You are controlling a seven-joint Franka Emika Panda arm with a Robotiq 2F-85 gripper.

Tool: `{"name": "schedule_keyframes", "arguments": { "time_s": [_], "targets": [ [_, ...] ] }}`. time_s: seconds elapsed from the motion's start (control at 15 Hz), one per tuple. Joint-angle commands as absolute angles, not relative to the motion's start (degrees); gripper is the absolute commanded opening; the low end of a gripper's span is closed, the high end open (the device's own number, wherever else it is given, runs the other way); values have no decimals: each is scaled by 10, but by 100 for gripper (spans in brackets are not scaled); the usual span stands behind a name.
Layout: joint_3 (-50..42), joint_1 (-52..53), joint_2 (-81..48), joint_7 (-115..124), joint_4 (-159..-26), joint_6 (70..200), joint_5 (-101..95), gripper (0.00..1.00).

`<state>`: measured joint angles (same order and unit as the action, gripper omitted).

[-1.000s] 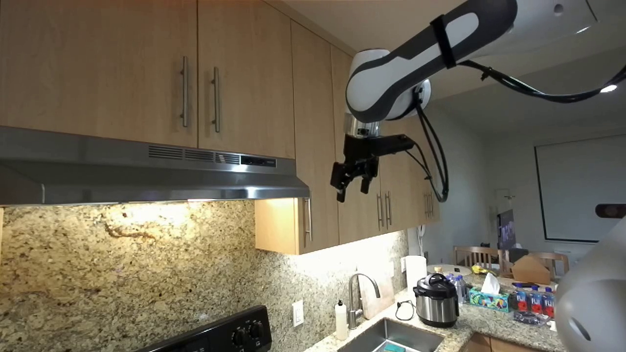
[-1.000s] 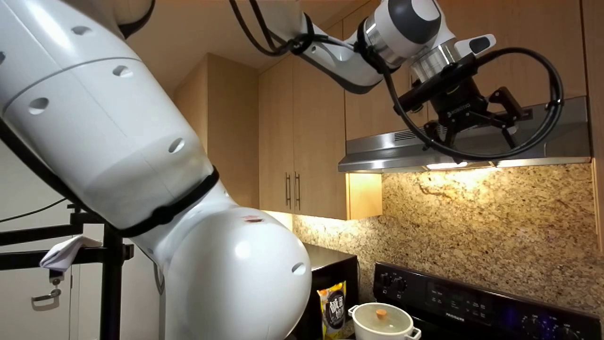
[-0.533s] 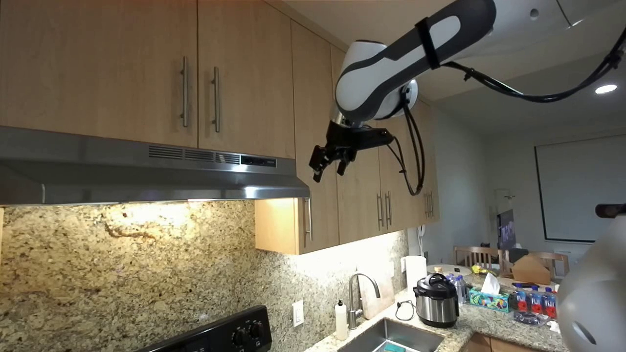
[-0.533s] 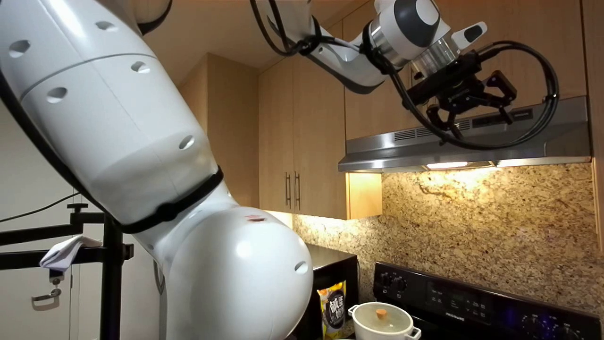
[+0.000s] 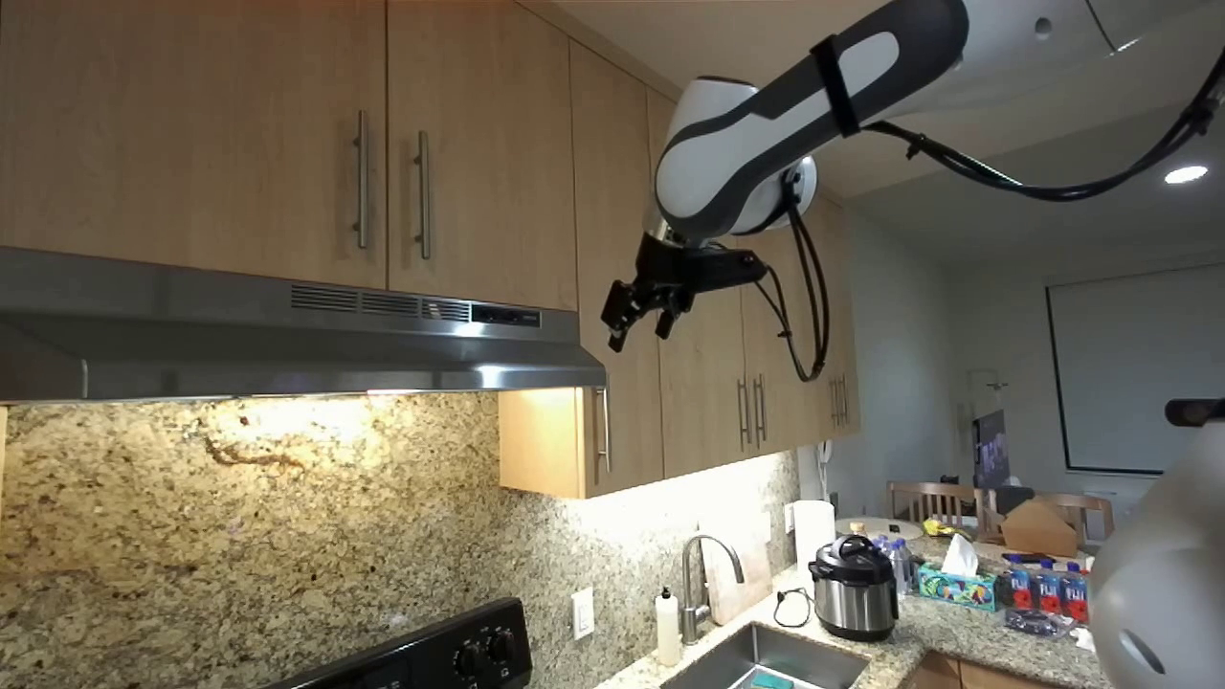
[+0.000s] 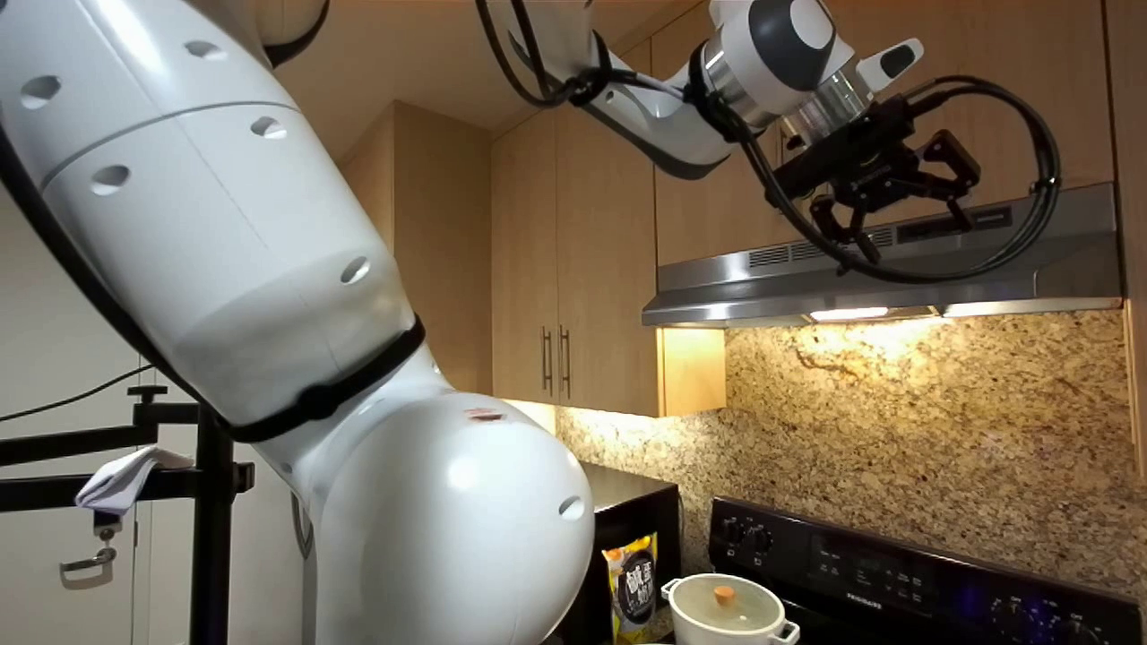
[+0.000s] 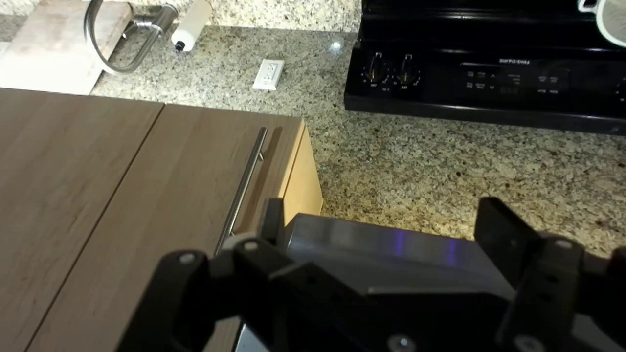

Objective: Turn off the light above the stove

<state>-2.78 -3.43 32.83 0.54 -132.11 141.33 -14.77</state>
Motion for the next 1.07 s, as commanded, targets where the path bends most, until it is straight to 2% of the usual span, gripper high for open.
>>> {"name": "schedule_keyframes", "arguments": {
  "time_s": [0.0, 0.4, 1.0],
  "targets": [
    [-27, -26, 295, -13, -1295, 1481, -126, 100],
    [-49, 3, 203, -61, -1216, 1556, -89, 100],
    [-141, 110, 79, -223, -1089, 1628, 99, 100]
  ]
}}
